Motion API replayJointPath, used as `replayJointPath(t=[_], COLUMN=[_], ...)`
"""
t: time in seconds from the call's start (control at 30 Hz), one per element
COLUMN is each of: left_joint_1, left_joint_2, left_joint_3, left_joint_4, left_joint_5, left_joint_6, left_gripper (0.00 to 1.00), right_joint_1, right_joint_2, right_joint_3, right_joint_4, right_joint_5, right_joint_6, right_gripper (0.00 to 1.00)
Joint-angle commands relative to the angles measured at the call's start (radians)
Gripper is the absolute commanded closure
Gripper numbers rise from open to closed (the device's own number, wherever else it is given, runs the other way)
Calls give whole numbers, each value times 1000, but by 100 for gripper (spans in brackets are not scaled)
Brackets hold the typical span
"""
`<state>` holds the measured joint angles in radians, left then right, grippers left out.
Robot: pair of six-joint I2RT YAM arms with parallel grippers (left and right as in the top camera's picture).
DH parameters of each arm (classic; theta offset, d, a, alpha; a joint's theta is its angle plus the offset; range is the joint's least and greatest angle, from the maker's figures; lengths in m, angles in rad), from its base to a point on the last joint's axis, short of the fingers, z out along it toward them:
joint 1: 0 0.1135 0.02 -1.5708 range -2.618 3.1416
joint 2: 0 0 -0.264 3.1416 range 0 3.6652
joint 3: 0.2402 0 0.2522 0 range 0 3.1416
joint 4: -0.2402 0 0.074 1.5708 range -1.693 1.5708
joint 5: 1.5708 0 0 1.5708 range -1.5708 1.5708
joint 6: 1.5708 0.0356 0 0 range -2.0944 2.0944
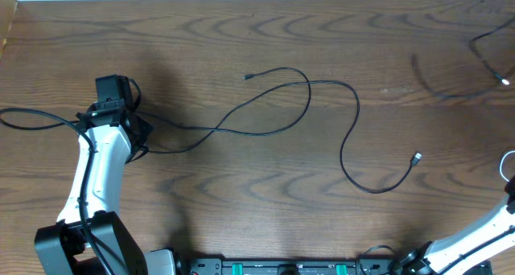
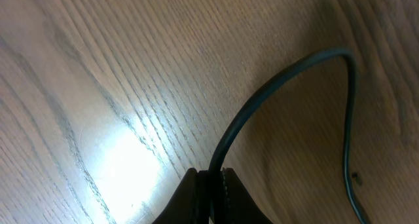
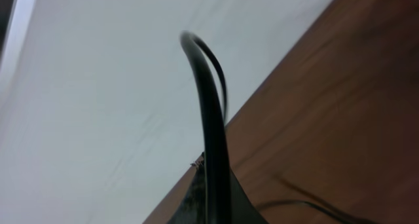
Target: Untangle cables
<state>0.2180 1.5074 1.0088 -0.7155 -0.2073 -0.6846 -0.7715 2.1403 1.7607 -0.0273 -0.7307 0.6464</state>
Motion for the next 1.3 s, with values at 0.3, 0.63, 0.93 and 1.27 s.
replayJointPath(t=[0.3,0.63,0.93,1.27], left_joint_1=[0,-1,-2,-1], left_joint_2=[-5,-5,-5,-5], left_joint_3=[18,18,18,18], left_joint_4=[-6,-6,-6,-2], left_joint_5=[8,43,44,43], left_joint_6=[-10,-10,-10,-10], left_gripper=[92,92,92,92], right_joint_1=[48,119,151,150], right_joint_2=[78,-17,-129,-192], right_joint_3=[10,11,11,11], right_joint_4=[-192,-419,-616,-657], right_joint_5=[467,819,1379,965], right_joint_6=[-296,-277,-264,-259], right_gripper=[64,1,1,1])
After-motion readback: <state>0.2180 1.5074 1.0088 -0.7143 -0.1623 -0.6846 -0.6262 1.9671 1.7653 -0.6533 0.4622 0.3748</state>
